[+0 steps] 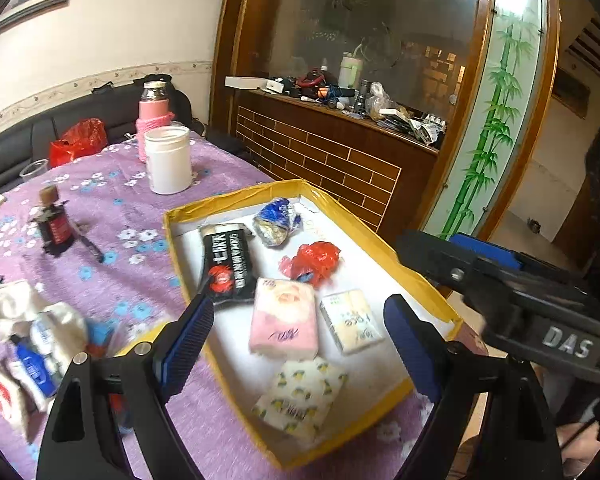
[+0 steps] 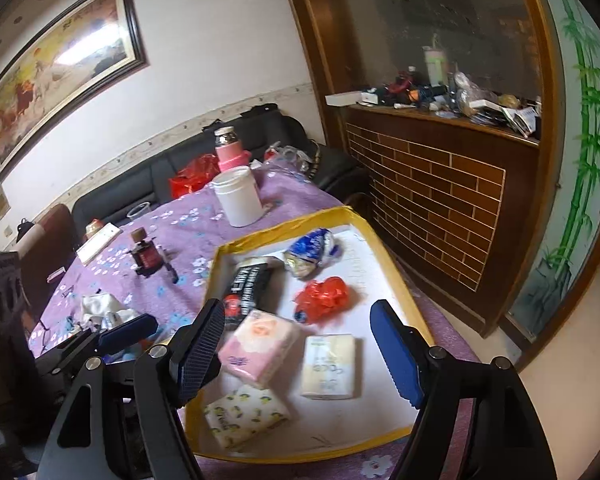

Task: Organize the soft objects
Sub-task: 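Withdraw both grippers from the tray back toward the pile, then move the left gripper to the red-and-white wet-wipes pack while the right approaches the red bag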

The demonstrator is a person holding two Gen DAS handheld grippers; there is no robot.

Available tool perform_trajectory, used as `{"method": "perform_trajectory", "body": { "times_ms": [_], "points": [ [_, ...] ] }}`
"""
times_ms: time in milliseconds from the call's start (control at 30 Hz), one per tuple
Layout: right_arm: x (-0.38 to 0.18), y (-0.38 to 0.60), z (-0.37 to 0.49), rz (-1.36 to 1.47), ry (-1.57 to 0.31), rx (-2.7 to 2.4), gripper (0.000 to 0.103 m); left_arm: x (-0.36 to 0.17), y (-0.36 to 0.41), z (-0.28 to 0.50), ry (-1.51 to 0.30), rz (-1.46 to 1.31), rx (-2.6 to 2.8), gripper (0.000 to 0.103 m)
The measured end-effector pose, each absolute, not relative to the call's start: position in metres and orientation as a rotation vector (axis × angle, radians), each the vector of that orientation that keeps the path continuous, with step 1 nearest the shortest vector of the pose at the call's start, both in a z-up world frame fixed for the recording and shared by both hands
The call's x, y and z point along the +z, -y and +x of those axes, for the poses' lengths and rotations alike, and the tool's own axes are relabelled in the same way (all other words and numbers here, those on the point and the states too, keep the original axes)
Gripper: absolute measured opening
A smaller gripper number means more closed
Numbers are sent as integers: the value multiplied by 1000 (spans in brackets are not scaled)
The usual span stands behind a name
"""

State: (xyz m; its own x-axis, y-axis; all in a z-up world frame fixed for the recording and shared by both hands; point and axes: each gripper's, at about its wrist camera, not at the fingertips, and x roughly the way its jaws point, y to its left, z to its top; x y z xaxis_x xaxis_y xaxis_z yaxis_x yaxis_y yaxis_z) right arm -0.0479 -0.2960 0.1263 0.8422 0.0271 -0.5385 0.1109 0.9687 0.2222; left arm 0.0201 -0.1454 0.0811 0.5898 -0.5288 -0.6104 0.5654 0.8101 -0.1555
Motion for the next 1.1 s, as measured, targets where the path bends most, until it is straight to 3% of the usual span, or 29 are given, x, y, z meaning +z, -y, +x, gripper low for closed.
{"method": "perform_trajectory", "body": {
  "times_ms": [367, 1100],
  "points": [
    [126, 249, -44, 212, -579, 57, 82, 107, 73, -6, -683, 39, -550, 87],
    [68, 90, -22, -15, -721, 366, 83, 77, -96, 27, -787, -227, -223, 87]
  ]
}}
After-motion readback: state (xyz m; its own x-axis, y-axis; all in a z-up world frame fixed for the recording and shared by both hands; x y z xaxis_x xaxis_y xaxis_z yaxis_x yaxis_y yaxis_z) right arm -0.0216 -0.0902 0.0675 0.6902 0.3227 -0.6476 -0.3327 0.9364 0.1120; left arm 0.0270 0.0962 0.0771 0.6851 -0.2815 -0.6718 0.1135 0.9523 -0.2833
